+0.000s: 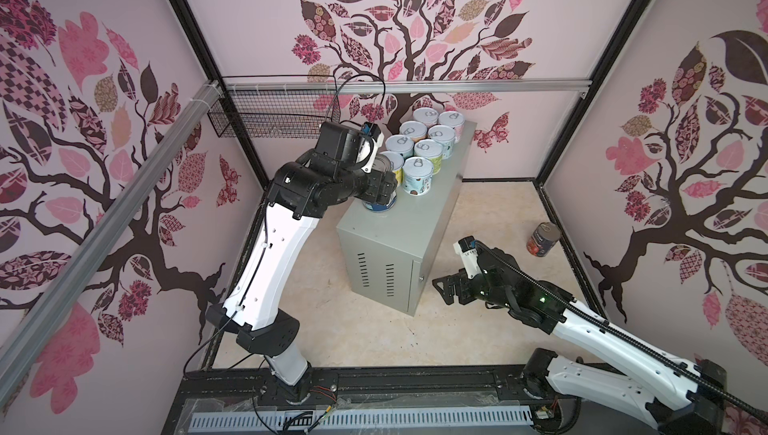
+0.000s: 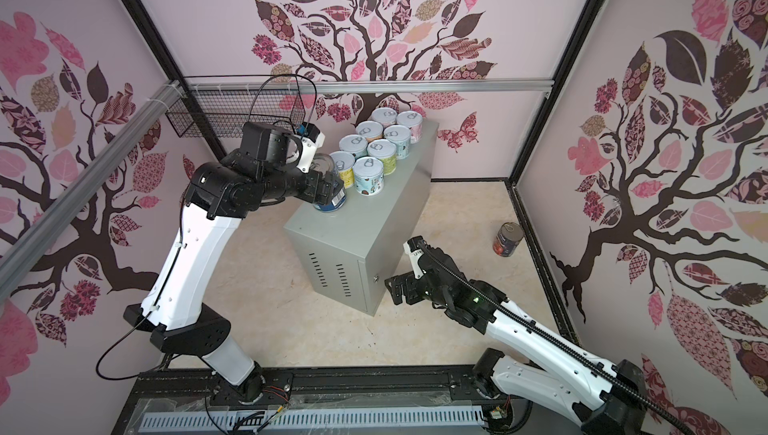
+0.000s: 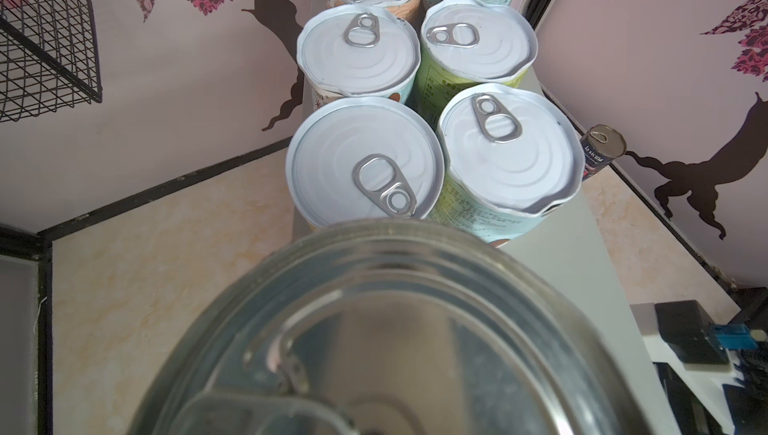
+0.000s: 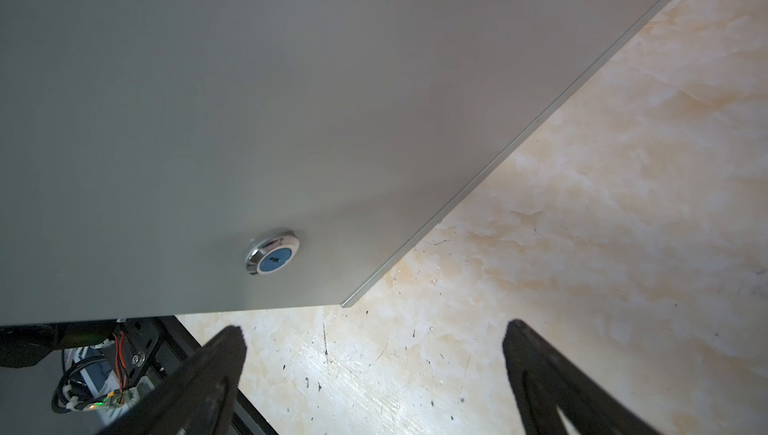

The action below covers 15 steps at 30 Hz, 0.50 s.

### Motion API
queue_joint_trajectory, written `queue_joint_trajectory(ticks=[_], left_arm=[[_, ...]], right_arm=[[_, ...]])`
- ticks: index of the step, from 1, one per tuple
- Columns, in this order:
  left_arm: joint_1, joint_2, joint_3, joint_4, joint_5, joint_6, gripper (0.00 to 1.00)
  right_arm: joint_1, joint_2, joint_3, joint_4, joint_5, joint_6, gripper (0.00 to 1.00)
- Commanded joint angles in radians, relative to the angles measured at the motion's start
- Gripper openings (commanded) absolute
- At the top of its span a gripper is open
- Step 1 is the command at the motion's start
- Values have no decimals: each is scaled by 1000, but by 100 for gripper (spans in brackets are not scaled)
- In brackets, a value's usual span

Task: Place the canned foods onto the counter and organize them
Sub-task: 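Lower the blue can onto the box top in front of the grouped cans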

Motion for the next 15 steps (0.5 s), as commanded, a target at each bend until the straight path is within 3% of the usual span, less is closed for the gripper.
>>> queue_joint_trajectory(ticks=[1,15], left_arm=[[-8,-15,66,76,-13,13,90],[-18,-40,56,72,-35,18,98]], right_arm=[[-7,-16,-11,1,-1,3,100],[-7,-37,-9,-16,2,23,100]])
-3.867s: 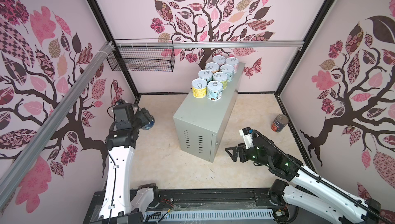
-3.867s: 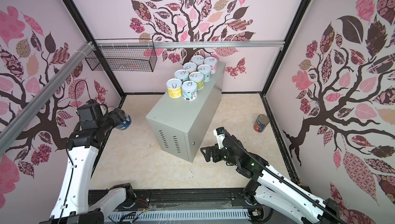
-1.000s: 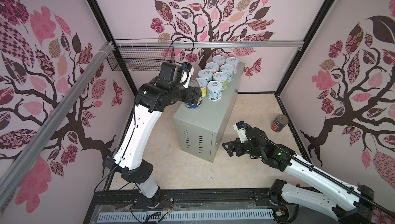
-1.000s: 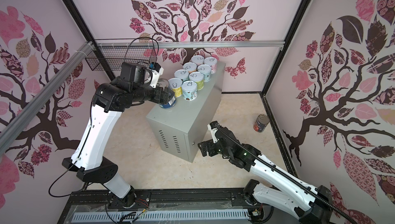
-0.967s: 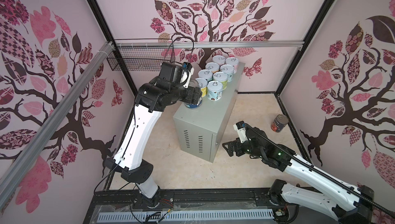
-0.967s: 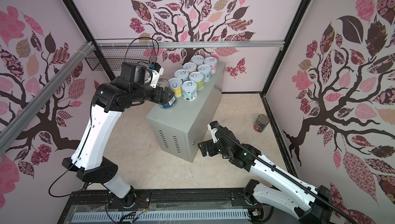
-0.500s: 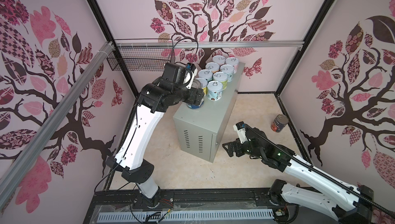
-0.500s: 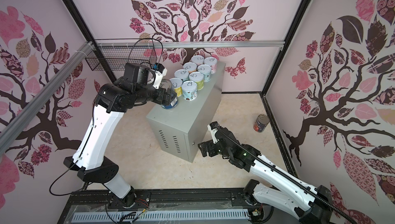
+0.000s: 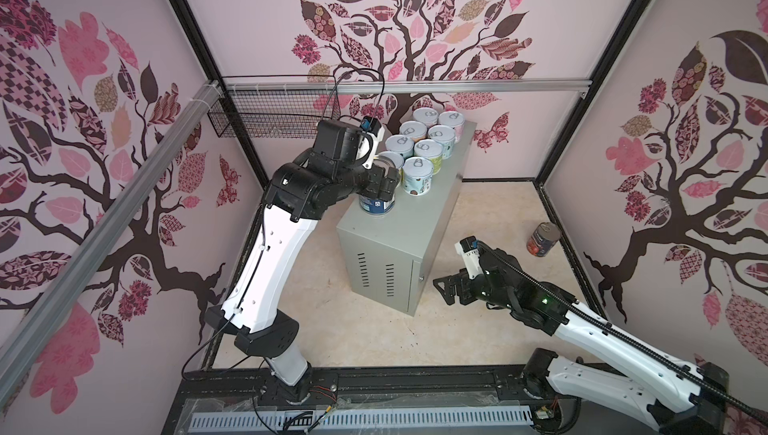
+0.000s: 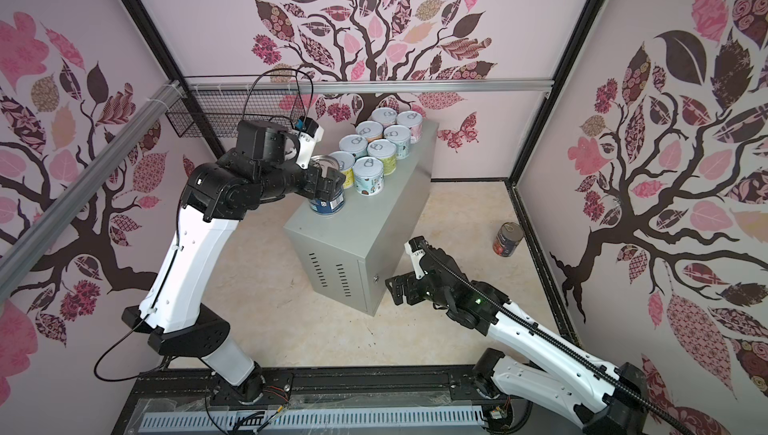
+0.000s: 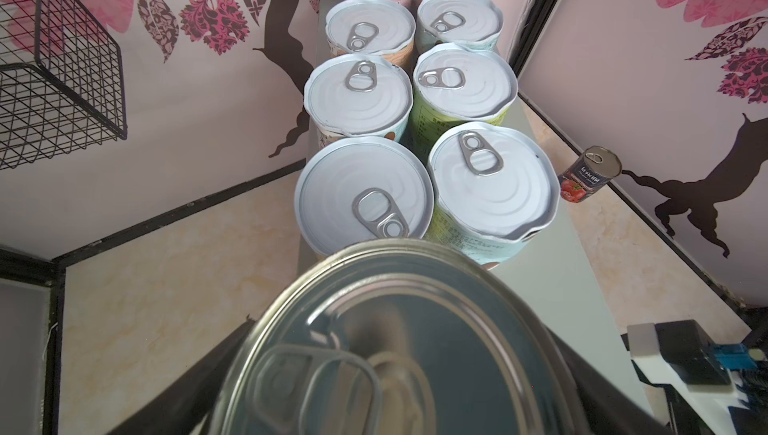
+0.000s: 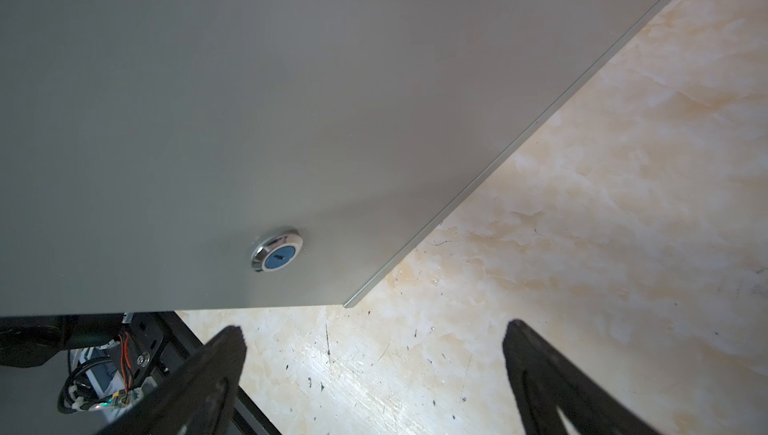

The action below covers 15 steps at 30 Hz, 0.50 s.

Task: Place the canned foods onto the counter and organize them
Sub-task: 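Lower the blue can onto the box top in front of the grouped cans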

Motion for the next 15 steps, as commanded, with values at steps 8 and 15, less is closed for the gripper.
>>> queue_joint_trajectory(ticks=[8,15], left_arm=[[-9,-114,14,39,-22,-6,98],[-9,-242,-71,69,-50,-31,98]], right_arm=[[-8,-35,24,-54,35,52,100],[-8,-40,71,-131,120,96,100]])
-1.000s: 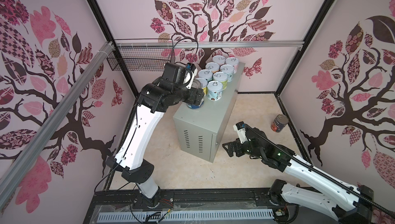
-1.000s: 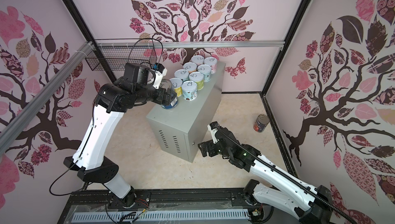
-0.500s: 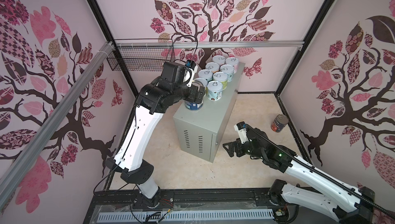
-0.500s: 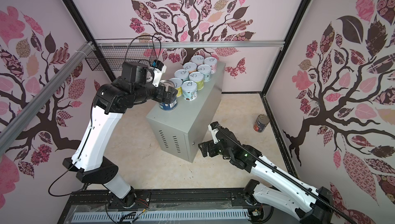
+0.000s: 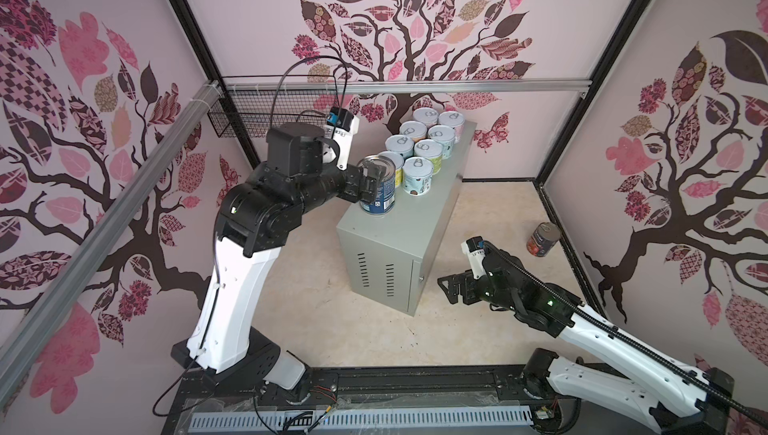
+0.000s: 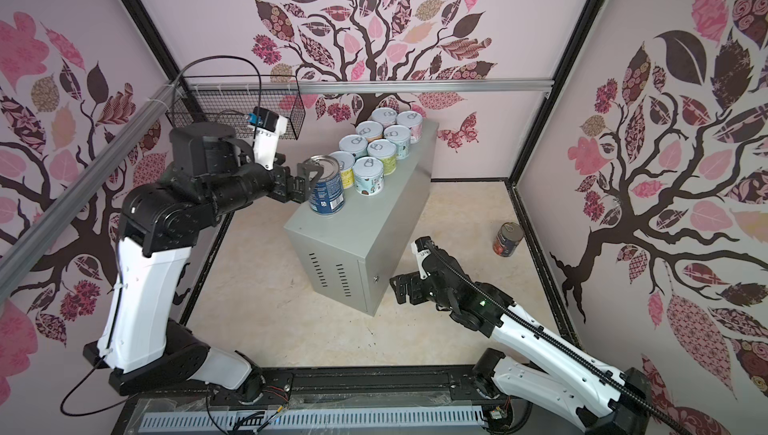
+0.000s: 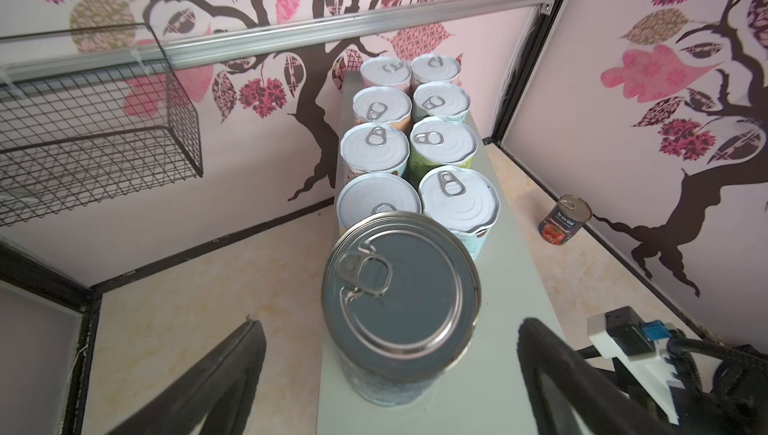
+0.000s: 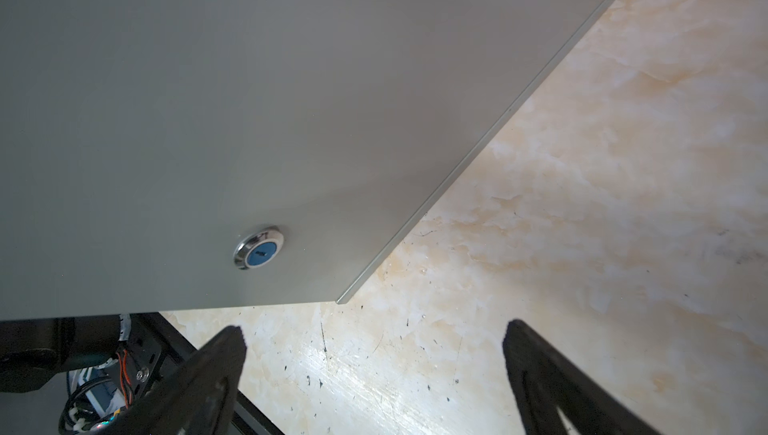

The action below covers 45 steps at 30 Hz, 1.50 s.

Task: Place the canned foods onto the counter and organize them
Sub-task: 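Lower the blue can onto the box top in front of the grouped cans, then open the left gripper and withdraw it while the right gripper moves toward the red can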

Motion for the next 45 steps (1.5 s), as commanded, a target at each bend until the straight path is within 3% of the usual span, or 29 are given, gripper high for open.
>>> queue_joint_trajectory(ticks=[1,13,23,26,29,31,35,45], left_arm=[[-5,-57,-56,31,-25,-25,98],[-1,-348,-537,95,-103,-164,98],[20,-603,-932,128,-190,-291,97],[34,-664,-1027,126,-195,-326,97],[53,-720,-1107,129,-196,-347,97],[69,-754,-1157,136,-192,-356,97],[87,-810,-1240,159,-179,-371,98],[93,-888,-1385,225,-140,-377,98]], right_arm=[[-7,-15,60,-69,68,35,100],[-12,-30,84,-182,295,124,100],[-55,12,11,-161,498,245,100],[-132,26,-22,-117,469,258,100],[-278,39,-70,-40,361,258,100],[-343,71,-87,0,352,253,100],[-361,183,-48,10,471,247,100],[-453,488,88,101,592,248,100]])
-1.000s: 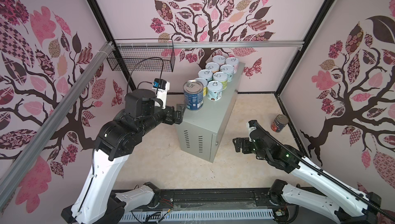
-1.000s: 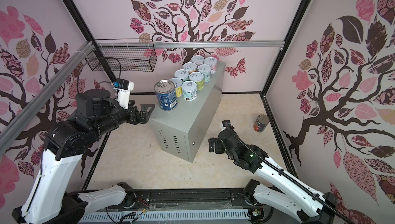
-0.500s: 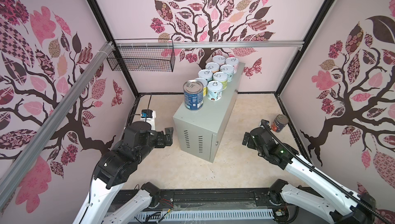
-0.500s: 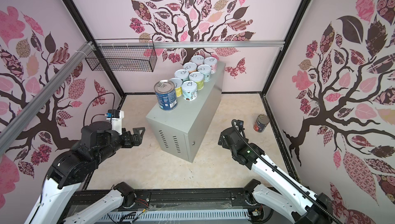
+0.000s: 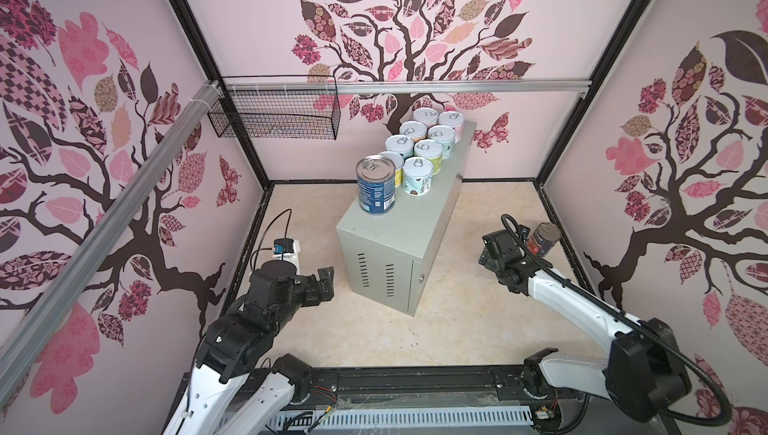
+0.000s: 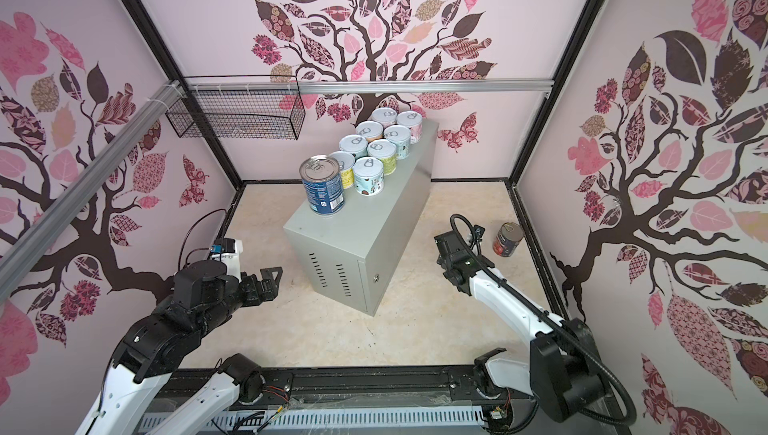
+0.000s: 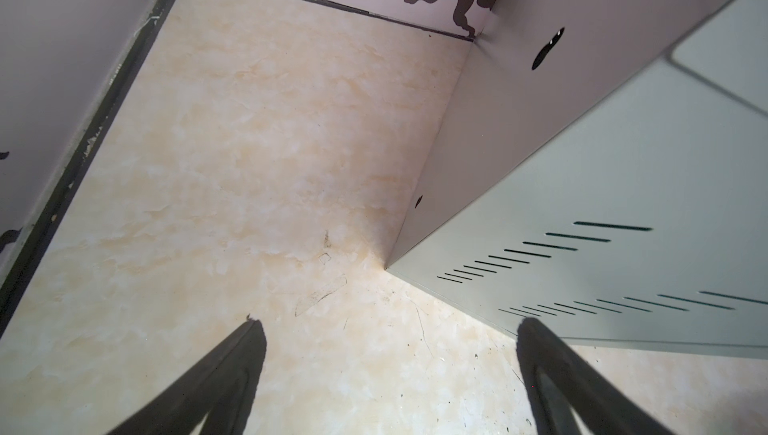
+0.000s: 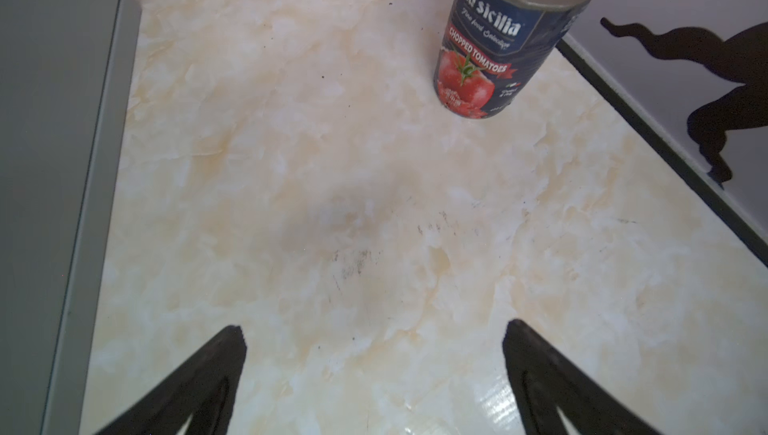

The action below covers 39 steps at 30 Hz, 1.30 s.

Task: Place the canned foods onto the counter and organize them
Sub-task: 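Open the left gripper and withdraw it while the right gripper moves toward the red can, then lower the right gripper over the red tomato can on the floor and close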

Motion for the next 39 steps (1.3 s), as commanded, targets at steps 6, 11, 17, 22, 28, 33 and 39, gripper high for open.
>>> queue_joint_trajectory(ticks=[6,11,17,22,28,33,39], left_arm=[[7,-59,-78,76,22,3,98],[9,-75,-92,81,16,-9,98],[7,-89,-105,86,-16,-24,98],[53,-28,-93,94,14,-43,98],[63,62,-52,110,-4,-67,98],[64,125,-30,121,25,-99,98],[65,108,-91,164,22,-96,98]], right_arm=[[-108,234,152,77,65,-45,100],[-156,290,182,94,48,-46,100],[-223,293,149,136,14,-27,100],[-264,310,126,205,21,-91,100],[-283,342,132,252,51,-123,100],[-308,380,148,290,60,-143,100],[-361,406,167,326,50,-164,100]])
